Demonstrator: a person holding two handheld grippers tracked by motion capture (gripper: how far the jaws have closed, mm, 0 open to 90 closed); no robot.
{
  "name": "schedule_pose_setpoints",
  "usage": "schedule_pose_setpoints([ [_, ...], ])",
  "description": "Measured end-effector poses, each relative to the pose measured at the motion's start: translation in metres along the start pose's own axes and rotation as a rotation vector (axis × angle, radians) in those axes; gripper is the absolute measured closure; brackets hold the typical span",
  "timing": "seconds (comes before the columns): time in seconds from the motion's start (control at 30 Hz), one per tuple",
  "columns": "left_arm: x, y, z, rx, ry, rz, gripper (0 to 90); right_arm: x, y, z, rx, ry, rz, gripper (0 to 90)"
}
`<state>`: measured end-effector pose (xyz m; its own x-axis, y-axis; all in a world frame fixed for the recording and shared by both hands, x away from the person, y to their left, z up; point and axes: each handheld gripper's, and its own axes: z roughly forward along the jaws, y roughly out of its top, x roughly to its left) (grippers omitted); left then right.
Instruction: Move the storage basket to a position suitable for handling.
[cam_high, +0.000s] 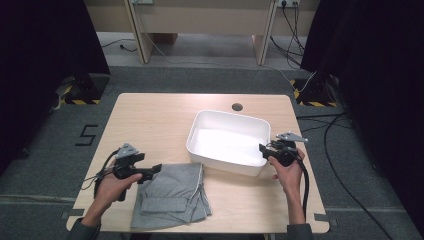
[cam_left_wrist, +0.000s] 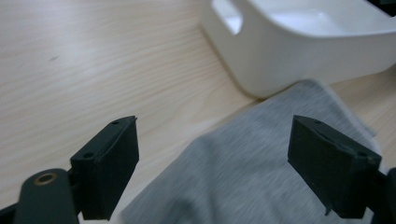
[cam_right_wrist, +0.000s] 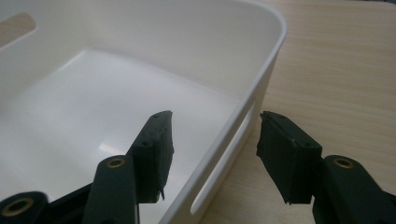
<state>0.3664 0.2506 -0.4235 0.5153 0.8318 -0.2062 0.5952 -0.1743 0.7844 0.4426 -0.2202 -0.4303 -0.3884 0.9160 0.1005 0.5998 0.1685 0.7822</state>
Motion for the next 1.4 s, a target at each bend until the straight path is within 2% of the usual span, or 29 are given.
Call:
schedule_pose_setpoints([
  [0.03, -0.004, 0.008, 0.007, -0.007, -0.027, -0.006, 16.6, 0.000, -0.001, -0.005, -0.017, 0.002, 0.006, 44.2],
  [0.13, -0.010, 0.024, 0.025, -0.003, -0.037, -0.018, 18.1, 0.004, -0.005, -0.020, -0.057, 0.017, -0.001, 43.2],
  [0.23, -0.021, 0.038, 0.045, 0.002, -0.043, -0.010, 21.9, 0.012, -0.007, -0.029, -0.029, 0.027, -0.018, 42.6],
  [0.27, -0.026, 0.043, 0.052, 0.013, -0.057, -0.006, 26.2, 0.016, -0.009, -0.033, -0.012, 0.027, -0.034, 42.0],
  [0.3, -0.026, 0.043, 0.052, 0.013, -0.057, -0.006, 28.7, 0.016, -0.009, -0.033, -0.012, 0.027, -0.034, 42.0],
  [0.37, -0.033, 0.048, 0.060, 0.037, -0.084, -0.008, 31.3, 0.020, -0.012, -0.036, -0.002, 0.047, -0.051, 41.1],
  [0.47, -0.041, 0.053, 0.065, 0.044, -0.077, 0.011, 34.9, 0.028, -0.014, -0.040, -0.003, 0.064, -0.069, 35.6],
  [0.5, -0.043, 0.055, 0.067, 0.050, -0.064, 0.025, 35.8, 0.031, -0.014, -0.044, 0.002, 0.062, -0.075, 30.9],
  [0.53, -0.044, 0.057, 0.069, 0.054, -0.055, 0.033, 35.8, 0.031, -0.014, -0.044, 0.002, 0.062, -0.075, 30.9],
  [0.6, -0.043, 0.060, 0.074, 0.052, -0.051, 0.020, 38.2, 0.035, -0.015, -0.049, 0.019, 0.083, -0.089, 28.7],
  [0.63, -0.042, 0.062, 0.077, 0.053, -0.047, 0.012, 40.8, 0.038, -0.018, -0.056, 0.032, 0.125, -0.104, 22.5],
  [0.7, -0.040, 0.064, 0.081, 0.066, -0.042, 0.020, 42.4, 0.039, -0.019, -0.057, 0.050, 0.133, -0.117, 21.8],
  [0.73, -0.039, 0.064, 0.084, 0.075, -0.047, 0.018, 47.3, 0.041, -0.025, -0.056, 0.104, 0.147, -0.163, 22.1],
  [0.8, -0.039, 0.063, 0.089, 0.090, -0.033, 0.032, 47.4, 0.042, -0.028, -0.054, 0.111, 0.148, -0.173, 24.8],
  [0.83, -0.038, 0.063, 0.091, 0.098, -0.028, 0.039, 50.4, 0.040, -0.032, -0.046, 0.123, 0.129, -0.176, 31.2],
  [0.87, -0.037, 0.062, 0.093, 0.098, -0.034, 0.027, 51.0, 0.038, -0.034, -0.041, 0.123, 0.114, -0.170, 33.0],
  [0.93, -0.035, 0.062, 0.094, 0.101, -0.044, 0.012, 51.3, 0.036, -0.034, -0.037, 0.130, 0.109, -0.173, 30.2],
  [1.0, -0.033, 0.063, 0.095, 0.106, -0.044, 0.018, 52.3, 0.033, -0.035, -0.031, 0.124, 0.130, -0.178, 30.9],
  [1.03, -0.032, 0.063, 0.097, 0.107, -0.043, 0.017, 52.6, 0.031, -0.034, -0.028, 0.122, 0.126, -0.172, 33.1],
  [1.07, -0.032, 0.063, 0.098, 0.109, -0.042, 0.014, 51.6, 0.025, -0.032, -0.024, 0.106, 0.112, -0.171, 39.5],
  [1.1, -0.031, 0.064, 0.099, 0.113, -0.036, 0.016, 51.6, 0.025, -0.032, -0.024, 0.106, 0.112, -0.171, 39.5],
  [1.2, -0.033, 0.065, 0.099, 0.118, -0.016, 0.039, 50.2, 0.019, -0.029, -0.013, 0.083, 0.126, -0.126, 37.3],
  [1.23, -0.033, 0.066, 0.099, 0.120, 0.006, 0.062, 49.6, 0.017, -0.027, -0.005, 0.089, 0.133, -0.121, 36.3],
  [1.3, -0.033, 0.067, 0.099, 0.122, 0.018, 0.075, 49.7, 0.018, -0.027, -0.001, 0.096, 0.129, -0.128, 35.9],
  [1.37, -0.031, 0.069, 0.099, 0.114, 0.058, 0.132, 54.4, 0.023, -0.023, 0.004, 0.098, 0.117, -0.151, 34.6],
  [1.4, -0.029, 0.070, 0.099, 0.112, 0.062, 0.140, 54.4, 0.023, -0.023, 0.004, 0.098, 0.117, -0.151, 34.6],
])
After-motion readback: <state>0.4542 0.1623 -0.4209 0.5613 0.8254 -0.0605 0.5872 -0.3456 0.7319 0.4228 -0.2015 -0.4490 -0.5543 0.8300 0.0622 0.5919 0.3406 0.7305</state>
